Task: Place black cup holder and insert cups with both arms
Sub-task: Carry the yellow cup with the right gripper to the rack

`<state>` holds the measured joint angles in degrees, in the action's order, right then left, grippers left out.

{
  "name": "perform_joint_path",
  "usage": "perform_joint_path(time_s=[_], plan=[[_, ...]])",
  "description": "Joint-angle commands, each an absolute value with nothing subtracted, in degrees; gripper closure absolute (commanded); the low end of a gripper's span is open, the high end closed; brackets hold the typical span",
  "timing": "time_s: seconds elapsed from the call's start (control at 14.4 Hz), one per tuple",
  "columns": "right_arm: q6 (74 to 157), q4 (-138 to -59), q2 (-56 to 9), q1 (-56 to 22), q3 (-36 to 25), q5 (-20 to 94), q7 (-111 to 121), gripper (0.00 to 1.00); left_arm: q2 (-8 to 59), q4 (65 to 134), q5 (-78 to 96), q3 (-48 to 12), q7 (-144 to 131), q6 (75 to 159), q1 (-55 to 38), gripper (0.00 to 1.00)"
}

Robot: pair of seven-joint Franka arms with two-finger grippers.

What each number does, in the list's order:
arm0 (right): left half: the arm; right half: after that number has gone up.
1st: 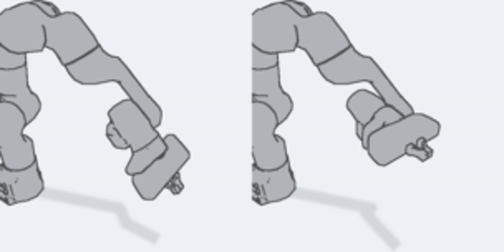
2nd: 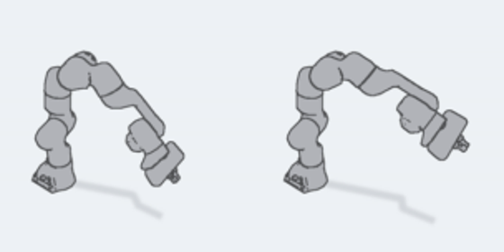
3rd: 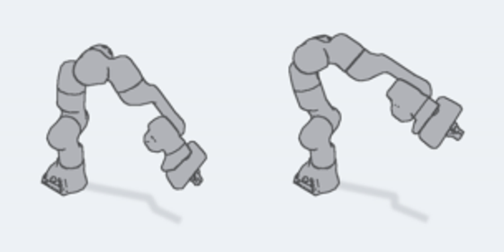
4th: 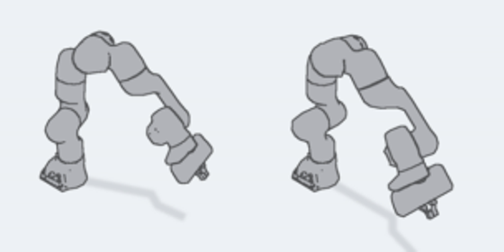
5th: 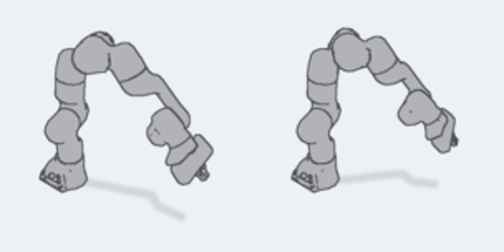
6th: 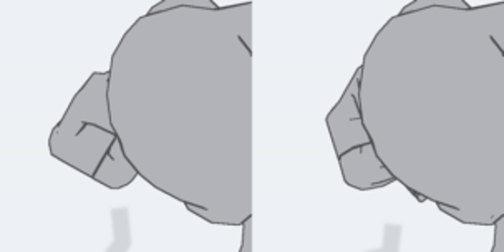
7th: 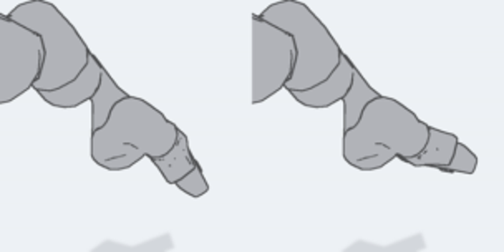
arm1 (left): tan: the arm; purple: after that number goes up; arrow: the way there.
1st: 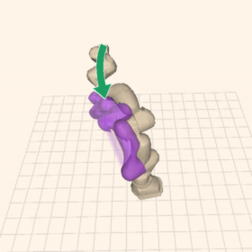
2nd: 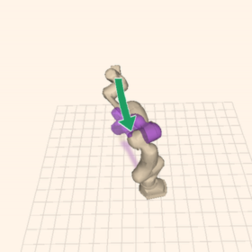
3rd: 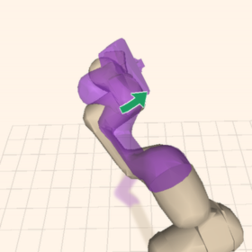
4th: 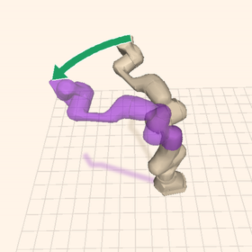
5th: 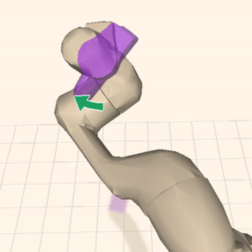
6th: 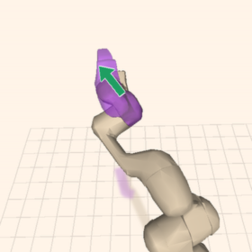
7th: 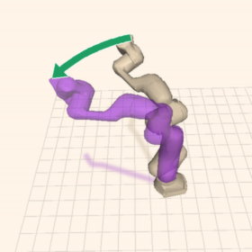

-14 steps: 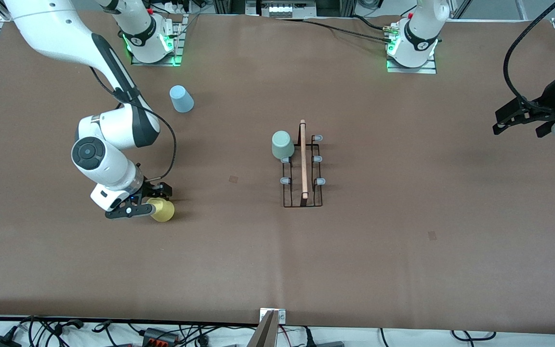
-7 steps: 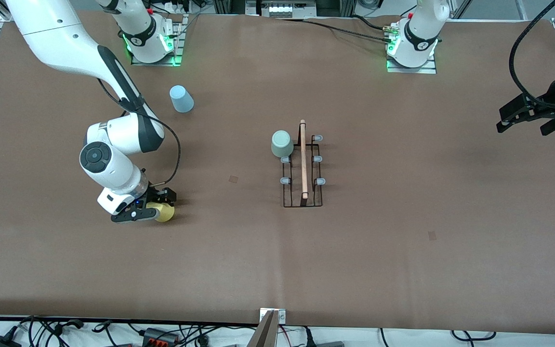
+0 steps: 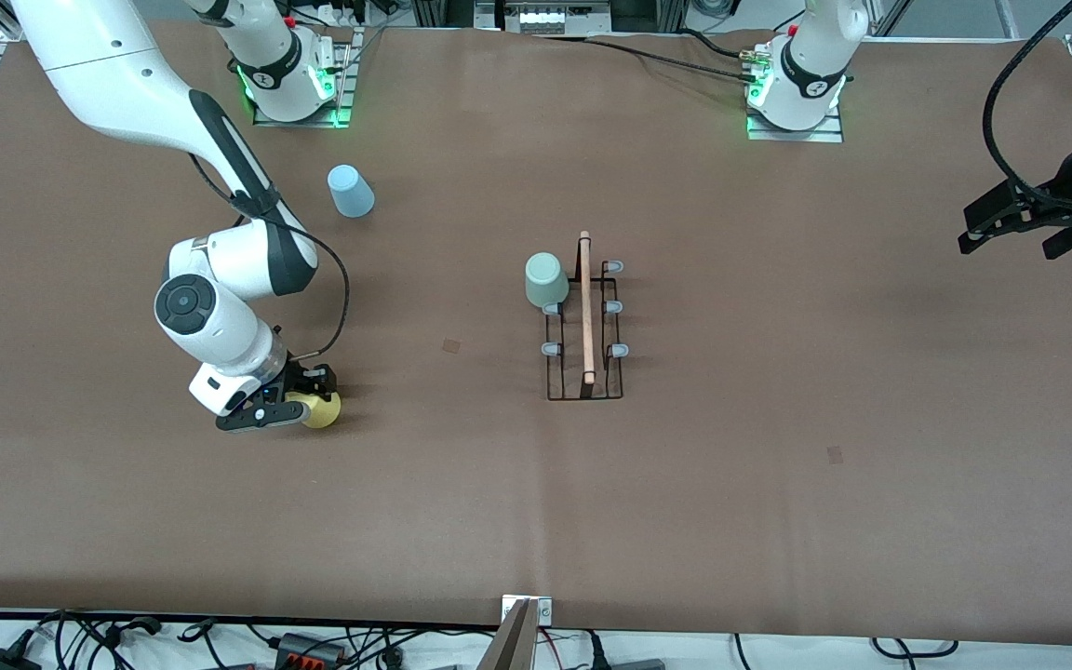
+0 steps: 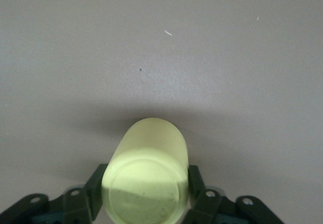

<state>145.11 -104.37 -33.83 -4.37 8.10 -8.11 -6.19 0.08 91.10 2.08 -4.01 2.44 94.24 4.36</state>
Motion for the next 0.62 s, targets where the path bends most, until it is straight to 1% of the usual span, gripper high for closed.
perform_joint_path(time_s=[0.0, 0.14, 0.35, 0.42, 0.55], plan=[[142.1, -104.2, -31.8, -3.8, 8.6, -9.0, -5.1, 0.86, 0.6, 89.5, 1.8, -4.2, 3.4, 92.9, 4.6, 0.00], [137.7, -103.9, -28.1, -4.3, 8.7, -8.9, -6.0, 0.88, 0.6, 89.5, 1.8, -4.2, 3.4, 92.9, 4.6, 0.00], [129.7, -102.5, -21.9, -9.2, 8.8, -7.7, -15.3, 0.89, 0.6, 89.5, 1.8, -4.2, 3.4, 92.9, 4.6, 0.00], [126.3, -100.7, -21.1, -10.7, 8.9, -7.6, -20.2, 0.89, 0.6, 89.5, 1.8, -4.2, 3.4, 92.9, 4.6, 0.00], [122.4, -96.7, -20.6, -15.2, 9.1, -6.9, -31.3, 0.89, 0.6, 89.5, 1.8, -4.2, 3.4, 92.8, 4.6, 0.00]])
